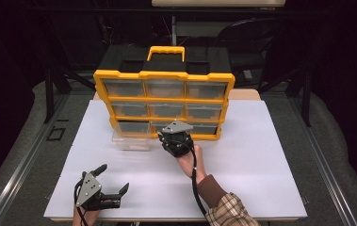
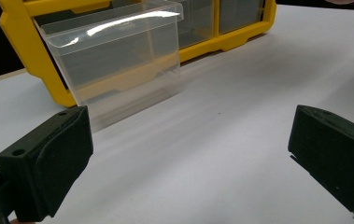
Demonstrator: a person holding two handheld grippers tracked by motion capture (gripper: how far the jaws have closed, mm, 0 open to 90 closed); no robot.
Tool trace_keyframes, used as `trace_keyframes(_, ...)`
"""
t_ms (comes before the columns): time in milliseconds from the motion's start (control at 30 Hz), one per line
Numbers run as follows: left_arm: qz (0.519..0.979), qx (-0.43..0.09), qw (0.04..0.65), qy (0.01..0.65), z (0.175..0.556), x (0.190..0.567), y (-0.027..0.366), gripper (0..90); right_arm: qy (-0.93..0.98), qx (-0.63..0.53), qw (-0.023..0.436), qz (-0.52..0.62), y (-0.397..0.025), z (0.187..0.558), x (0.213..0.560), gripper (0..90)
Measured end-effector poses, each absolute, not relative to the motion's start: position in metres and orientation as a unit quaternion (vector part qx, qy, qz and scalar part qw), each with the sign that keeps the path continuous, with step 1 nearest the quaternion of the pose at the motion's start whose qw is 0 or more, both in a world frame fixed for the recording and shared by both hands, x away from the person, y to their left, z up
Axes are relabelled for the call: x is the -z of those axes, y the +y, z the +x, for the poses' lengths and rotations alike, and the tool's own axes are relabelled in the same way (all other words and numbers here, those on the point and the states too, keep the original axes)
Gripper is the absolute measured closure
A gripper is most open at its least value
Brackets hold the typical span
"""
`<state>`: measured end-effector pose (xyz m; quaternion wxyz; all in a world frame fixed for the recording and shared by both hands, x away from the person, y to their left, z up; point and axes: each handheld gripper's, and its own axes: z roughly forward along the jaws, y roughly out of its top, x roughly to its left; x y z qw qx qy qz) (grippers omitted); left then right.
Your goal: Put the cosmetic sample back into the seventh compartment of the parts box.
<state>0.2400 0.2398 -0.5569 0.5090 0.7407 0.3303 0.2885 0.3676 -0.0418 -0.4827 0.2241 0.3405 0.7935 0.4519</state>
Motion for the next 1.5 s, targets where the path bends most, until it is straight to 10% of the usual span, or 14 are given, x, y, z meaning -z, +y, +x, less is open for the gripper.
trace_keyframes(1500,0.74,-0.291,0.508,0.332,0.24,0.557,0.24,0.0,0.797,-0.459,0.235,0.314,-0.012,0.386,0.457,81.1)
